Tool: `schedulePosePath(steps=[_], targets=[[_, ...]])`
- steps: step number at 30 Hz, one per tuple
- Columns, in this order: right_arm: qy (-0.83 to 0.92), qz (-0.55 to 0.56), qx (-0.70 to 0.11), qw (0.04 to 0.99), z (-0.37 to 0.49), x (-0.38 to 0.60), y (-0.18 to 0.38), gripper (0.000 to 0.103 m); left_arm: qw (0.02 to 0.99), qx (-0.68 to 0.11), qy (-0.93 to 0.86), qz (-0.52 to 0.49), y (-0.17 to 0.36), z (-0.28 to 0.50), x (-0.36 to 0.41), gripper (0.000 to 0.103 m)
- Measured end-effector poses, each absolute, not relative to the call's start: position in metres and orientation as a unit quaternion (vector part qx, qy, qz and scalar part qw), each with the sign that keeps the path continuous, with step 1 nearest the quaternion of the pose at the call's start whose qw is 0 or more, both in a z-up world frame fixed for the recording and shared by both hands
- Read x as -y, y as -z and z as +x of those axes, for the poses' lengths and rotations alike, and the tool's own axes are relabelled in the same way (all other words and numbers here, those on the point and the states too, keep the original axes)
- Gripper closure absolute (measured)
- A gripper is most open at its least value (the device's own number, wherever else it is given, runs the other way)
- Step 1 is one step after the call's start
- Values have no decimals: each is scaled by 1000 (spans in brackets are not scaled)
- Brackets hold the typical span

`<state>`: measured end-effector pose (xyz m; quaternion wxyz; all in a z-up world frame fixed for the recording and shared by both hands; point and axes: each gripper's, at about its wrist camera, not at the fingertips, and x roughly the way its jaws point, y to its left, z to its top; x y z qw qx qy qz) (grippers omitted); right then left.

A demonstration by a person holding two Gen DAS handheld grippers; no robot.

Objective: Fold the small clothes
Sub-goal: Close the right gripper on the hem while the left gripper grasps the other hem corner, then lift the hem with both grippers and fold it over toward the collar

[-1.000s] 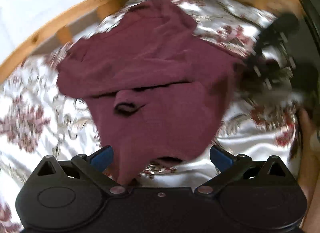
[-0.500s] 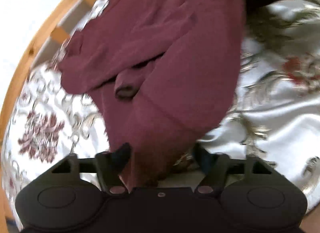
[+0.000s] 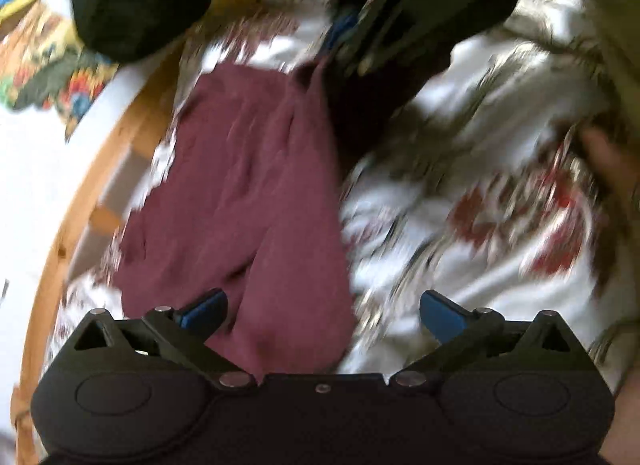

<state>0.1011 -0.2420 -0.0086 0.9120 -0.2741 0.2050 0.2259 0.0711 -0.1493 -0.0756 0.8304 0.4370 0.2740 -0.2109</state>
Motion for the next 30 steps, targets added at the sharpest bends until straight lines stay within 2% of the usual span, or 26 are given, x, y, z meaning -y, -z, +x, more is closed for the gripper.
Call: schedulePosePath(steps=[6, 9, 14, 16, 17, 21, 24, 27, 30], targets=[[-230, -273, -205, 911, 99, 244, 9, 96, 854, -266, 167, 415, 94, 100, 190, 3], [-227, -276, -203, 912, 99, 243, 10, 96, 846, -255, 135, 449, 106, 106, 204, 3], [-215, -269, -195, 918, 99, 246, 7, 96, 835, -265, 94, 473, 115, 115, 194, 12], [-209, -264, -194, 921, 100, 248, 6, 96, 835, -296, 79, 457, 114, 123, 181, 29], [-207, -262, -194, 922, 100, 248, 6, 96, 831, -317, 75, 452, 114, 128, 173, 33], [-202, -263, -193, 924, 101, 249, 5, 96, 835, -344, 91, 420, 99, 137, 142, 35], [-197, -265, -193, 924, 102, 248, 6, 96, 835, -354, 80, 414, 85, 144, 125, 49], [-193, -266, -193, 925, 101, 248, 6, 96, 826, -363, 73, 425, 80, 146, 108, 59], [-190, -266, -195, 925, 102, 249, 7, 96, 818, -373, 66, 432, 77, 140, 87, 62]])
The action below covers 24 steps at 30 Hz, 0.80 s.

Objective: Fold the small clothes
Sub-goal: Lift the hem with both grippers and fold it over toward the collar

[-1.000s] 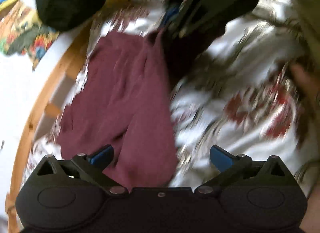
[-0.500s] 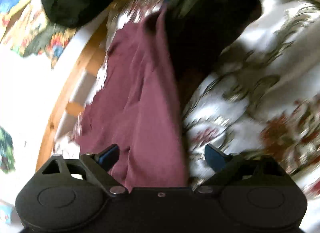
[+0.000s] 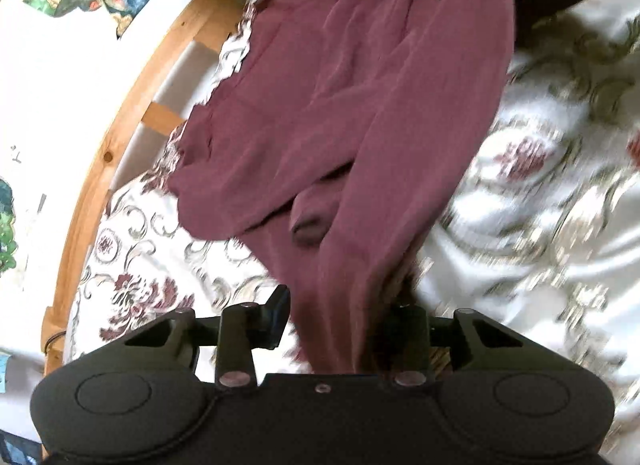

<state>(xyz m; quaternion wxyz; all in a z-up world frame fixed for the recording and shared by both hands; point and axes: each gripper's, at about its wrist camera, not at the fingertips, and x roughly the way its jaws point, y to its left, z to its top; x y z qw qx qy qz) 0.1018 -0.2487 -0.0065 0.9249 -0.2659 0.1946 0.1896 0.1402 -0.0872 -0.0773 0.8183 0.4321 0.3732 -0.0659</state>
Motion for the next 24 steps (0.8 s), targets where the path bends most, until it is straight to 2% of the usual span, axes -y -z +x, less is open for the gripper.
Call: schedulePosePath(steps=[3, 9, 12, 15, 17, 18, 19, 24], targets=[[-186, -267, -198, 925, 104, 249, 7, 96, 819, -399, 59, 409, 75, 144, 68, 68], [-182, -287, -210, 917, 106, 245, 15, 96, 836, -422, 50, 348, 67, 149, 47, 68], [-179, -299, -213, 913, 105, 241, 18, 96, 832, -433, 48, 344, 73, 149, 47, 64], [-176, -314, -211, 909, 102, 237, 21, 96, 829, -439, 49, 344, 77, 150, 47, 64], [-174, -325, -208, 906, 100, 234, 23, 96, 831, -434, 49, 344, 77, 150, 47, 74], [-172, -332, -205, 905, 99, 232, 24, 96, 835, -430, 48, 341, 75, 149, 47, 87], [-169, -341, -201, 903, 97, 230, 24, 96, 839, -424, 49, 339, 73, 149, 46, 95], [-145, -396, -155, 893, 80, 217, 28, 96, 875, -376, 48, 301, 53, 142, 35, 97]])
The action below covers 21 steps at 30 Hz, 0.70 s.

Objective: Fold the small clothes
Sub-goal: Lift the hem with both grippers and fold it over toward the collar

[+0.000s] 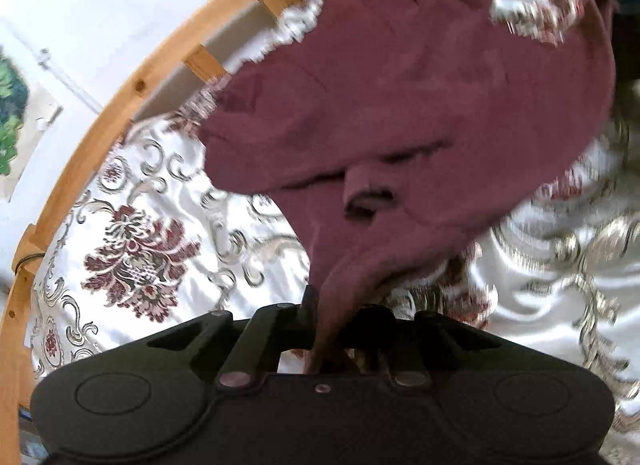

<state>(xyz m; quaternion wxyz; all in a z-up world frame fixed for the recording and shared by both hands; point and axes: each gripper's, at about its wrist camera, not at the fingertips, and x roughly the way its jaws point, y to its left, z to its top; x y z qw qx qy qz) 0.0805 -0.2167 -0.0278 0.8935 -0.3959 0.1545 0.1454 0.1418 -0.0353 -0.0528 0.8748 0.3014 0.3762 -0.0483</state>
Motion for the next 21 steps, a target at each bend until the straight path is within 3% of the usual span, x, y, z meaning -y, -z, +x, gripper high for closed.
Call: schedulePosePath(steps=[12, 21], targets=[[-58, -473, -11, 879, 5, 195, 15, 97, 946, -256, 50, 194, -18, 77, -10, 98], [-9, -484, -28, 874, -68, 175, 7, 97, 952, -212, 90, 200, -33, -3, -23, 98]])
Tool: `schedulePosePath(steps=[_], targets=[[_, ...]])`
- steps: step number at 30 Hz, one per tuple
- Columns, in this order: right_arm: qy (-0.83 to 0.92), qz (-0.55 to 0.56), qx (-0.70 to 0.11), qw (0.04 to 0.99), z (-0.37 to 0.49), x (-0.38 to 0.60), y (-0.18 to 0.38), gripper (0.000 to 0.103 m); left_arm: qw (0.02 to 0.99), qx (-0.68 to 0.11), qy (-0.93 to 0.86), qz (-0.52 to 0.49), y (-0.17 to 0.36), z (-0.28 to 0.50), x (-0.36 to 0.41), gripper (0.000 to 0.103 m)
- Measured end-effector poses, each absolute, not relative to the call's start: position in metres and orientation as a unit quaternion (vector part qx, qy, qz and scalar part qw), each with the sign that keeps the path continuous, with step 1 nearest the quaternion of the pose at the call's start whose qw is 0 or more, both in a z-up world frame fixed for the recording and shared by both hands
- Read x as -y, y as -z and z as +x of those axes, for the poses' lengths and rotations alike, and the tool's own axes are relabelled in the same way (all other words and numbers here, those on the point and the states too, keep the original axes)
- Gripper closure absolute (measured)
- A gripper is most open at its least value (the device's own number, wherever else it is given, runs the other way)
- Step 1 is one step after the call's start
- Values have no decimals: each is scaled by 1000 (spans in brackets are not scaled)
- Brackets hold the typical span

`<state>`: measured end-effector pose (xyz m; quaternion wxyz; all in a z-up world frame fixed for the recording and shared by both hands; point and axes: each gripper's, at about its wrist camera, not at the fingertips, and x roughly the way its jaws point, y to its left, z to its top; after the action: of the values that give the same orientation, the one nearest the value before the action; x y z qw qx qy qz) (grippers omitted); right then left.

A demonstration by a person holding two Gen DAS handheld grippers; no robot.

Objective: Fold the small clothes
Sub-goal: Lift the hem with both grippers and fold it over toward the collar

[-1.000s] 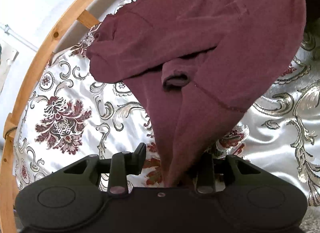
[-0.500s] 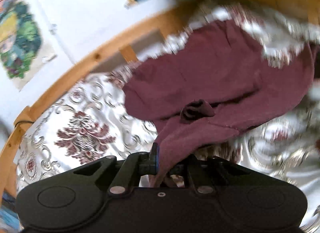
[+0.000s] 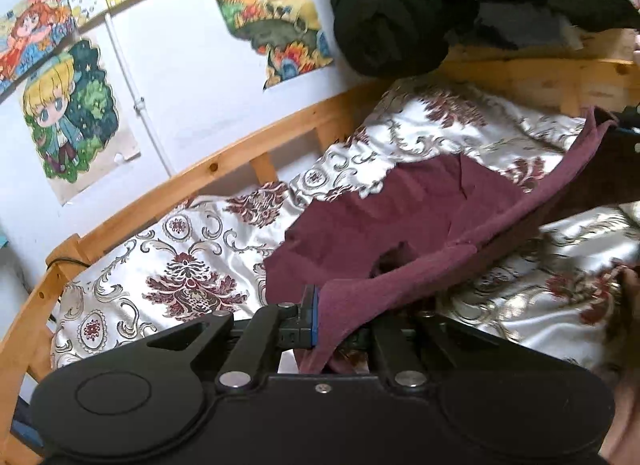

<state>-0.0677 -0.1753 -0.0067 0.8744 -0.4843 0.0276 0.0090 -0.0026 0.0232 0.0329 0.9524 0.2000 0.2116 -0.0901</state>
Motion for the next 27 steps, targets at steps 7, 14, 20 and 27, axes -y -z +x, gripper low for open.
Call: schedulePosePath(steps=[7, 14, 20, 27], targets=[[-14, -459, -41, 887, -105, 175, 3, 97, 953, -218, 102, 184, -36, -32, -32, 98], [-17, -453, -37, 891, -99, 177, 0, 97, 960, -216, 95, 153, -34, -25, -33, 97], [-26, -477, -26, 878, -67, 180, -9, 97, 966, -210, 90, 121, -44, 4, -31, 98], [-34, -471, -26, 881, 11, 187, -32, 96, 974, -182, 87, 105, -55, 55, -31, 98]])
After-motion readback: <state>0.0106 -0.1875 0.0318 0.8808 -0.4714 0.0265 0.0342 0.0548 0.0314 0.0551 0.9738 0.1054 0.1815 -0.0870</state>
